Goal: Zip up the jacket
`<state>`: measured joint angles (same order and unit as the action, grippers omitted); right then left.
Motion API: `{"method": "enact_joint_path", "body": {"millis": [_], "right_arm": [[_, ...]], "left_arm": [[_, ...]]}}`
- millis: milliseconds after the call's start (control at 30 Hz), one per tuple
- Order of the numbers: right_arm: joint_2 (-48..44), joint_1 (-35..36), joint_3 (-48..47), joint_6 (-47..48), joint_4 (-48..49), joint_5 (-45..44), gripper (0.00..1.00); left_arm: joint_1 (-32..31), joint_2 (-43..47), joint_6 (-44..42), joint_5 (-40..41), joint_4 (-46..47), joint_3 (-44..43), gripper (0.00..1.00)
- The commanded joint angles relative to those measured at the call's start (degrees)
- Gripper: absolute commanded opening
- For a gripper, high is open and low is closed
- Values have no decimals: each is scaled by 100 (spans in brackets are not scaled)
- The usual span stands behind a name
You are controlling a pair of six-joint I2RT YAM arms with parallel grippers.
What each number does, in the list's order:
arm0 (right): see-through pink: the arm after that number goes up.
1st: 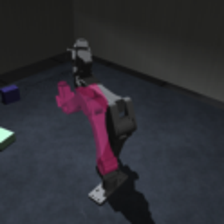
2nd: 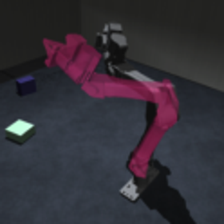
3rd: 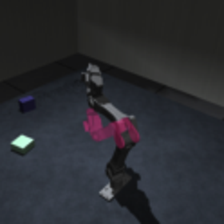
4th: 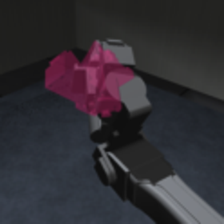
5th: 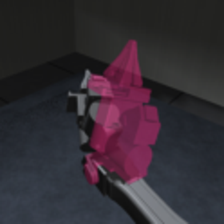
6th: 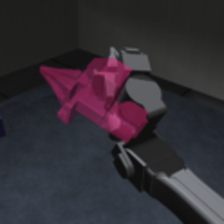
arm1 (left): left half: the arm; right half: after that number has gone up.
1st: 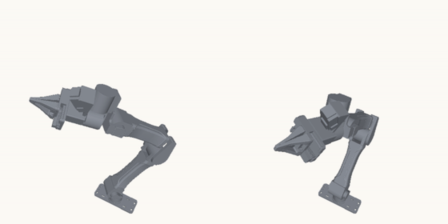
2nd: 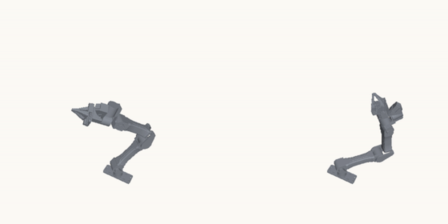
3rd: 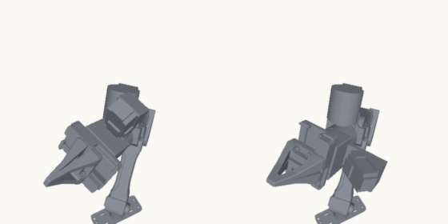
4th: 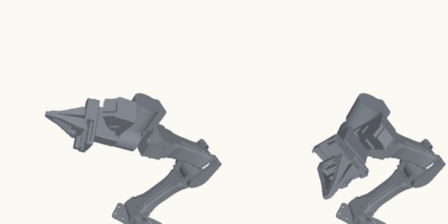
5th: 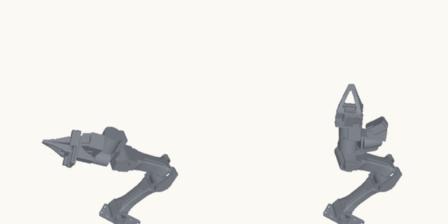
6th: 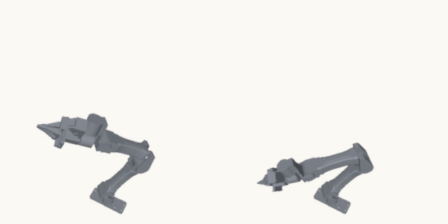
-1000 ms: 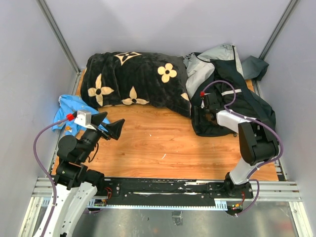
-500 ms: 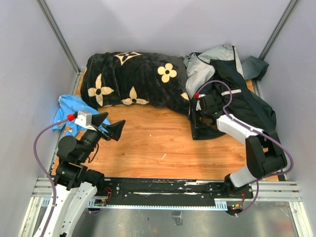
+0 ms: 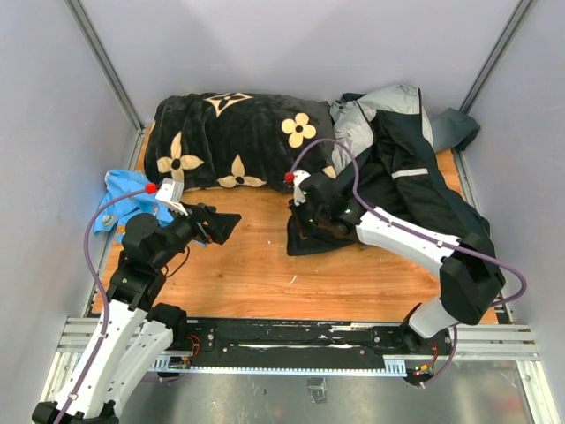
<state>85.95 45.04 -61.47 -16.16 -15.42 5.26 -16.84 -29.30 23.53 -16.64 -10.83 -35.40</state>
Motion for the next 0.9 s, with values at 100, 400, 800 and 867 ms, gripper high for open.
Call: {"method": "enact_joint_path", "body": {"millis": [100,400,800,867], "right_arm": [[791,802,-820,-363,530,893,1],[818,892,-889,-200,418,954,23],[-1192,-1302,801,305,-525,-44,70],[-1435,-1894,1095,353,-658,-367,77]], "left_arm": [[-167,-182,871,-421,282,341,99],[-654,-208,1312,-81,541,937,99],[-1558,-1358,1321,906,1186,1559,99],[-1579,-1701,1221,957,1369,1571,99]]}}
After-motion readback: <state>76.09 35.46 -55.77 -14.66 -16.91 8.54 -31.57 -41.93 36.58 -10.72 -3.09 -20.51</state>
